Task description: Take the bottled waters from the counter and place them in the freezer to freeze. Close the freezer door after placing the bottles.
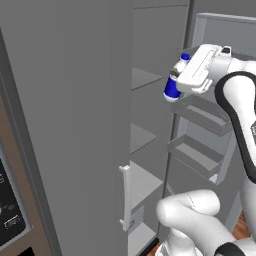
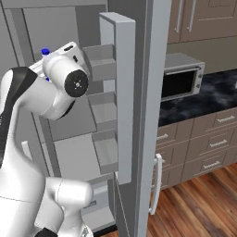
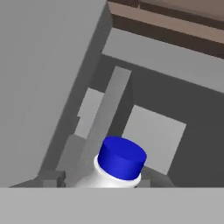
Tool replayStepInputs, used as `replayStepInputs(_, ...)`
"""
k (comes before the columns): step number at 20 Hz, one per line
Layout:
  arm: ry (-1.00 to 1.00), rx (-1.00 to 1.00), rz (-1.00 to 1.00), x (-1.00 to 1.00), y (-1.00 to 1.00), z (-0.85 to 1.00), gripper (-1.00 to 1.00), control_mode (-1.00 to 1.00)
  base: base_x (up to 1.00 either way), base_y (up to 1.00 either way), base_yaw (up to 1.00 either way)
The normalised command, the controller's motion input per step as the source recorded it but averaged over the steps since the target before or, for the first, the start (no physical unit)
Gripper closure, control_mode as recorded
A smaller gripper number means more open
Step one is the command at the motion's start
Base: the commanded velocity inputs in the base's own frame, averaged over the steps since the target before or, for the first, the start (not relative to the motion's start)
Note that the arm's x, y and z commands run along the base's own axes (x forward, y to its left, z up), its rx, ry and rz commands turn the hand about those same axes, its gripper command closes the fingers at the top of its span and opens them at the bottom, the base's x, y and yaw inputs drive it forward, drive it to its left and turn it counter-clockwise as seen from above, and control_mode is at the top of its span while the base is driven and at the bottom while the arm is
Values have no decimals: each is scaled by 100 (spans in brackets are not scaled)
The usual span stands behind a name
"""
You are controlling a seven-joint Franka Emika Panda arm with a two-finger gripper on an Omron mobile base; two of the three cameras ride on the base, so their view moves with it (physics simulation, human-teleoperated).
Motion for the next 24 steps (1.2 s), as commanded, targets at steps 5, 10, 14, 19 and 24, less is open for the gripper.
replayStepInputs(5, 4, -5, 0, 72, 20, 6, 100, -100, 0, 0, 0)
replayStepInputs(10, 7, 0, -2, 99, 12, 0, 100, -100, 0, 0, 0)
replayStepInputs(14, 2, -1, -1, 87, 36, 0, 100, -100, 0, 0, 0)
replayStepInputs(19, 0, -7, 0, 37, 56, -25, 100, -100, 0, 0, 0)
replayStepInputs(24, 0, -3, 0, 37, 16, -17, 100, -100, 0, 0, 0)
